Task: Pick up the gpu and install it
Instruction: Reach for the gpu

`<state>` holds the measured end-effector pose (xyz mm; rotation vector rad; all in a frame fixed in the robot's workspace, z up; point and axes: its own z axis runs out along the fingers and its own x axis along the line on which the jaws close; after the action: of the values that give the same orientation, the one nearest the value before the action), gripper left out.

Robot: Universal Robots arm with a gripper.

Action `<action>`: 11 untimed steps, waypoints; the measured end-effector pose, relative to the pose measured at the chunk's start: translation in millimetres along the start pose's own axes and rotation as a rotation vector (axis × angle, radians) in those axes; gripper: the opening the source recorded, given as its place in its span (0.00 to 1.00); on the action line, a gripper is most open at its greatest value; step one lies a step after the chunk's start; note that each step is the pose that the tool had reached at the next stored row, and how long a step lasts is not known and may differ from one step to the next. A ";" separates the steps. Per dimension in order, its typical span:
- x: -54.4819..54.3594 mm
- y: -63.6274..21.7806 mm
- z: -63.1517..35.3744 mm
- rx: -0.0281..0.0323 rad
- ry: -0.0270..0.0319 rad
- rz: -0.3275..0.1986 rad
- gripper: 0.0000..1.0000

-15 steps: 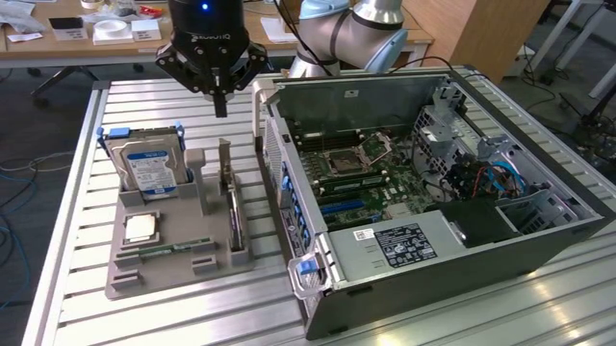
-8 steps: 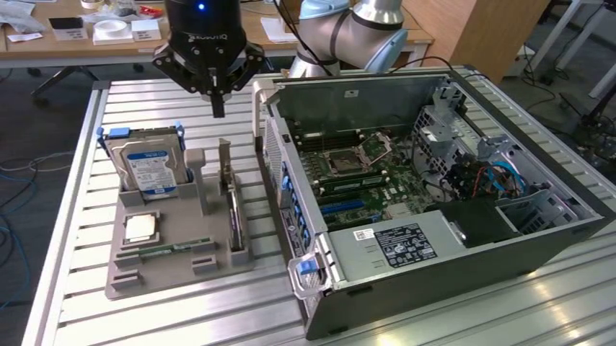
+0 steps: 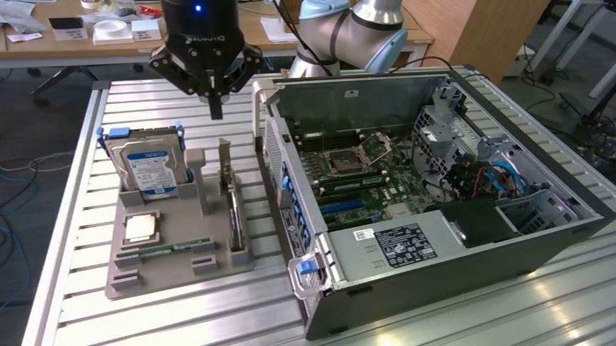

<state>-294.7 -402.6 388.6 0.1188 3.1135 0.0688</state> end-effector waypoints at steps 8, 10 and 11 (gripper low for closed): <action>0.2 -0.9 -0.1 0.0000 0.0000 0.000 0.11; 0.2 -0.9 -0.1 0.0001 0.0000 0.000 0.11; 0.2 -0.9 -0.1 0.0000 0.0001 0.000 0.11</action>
<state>-295.0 -403.5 388.6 0.1189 3.1135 0.0688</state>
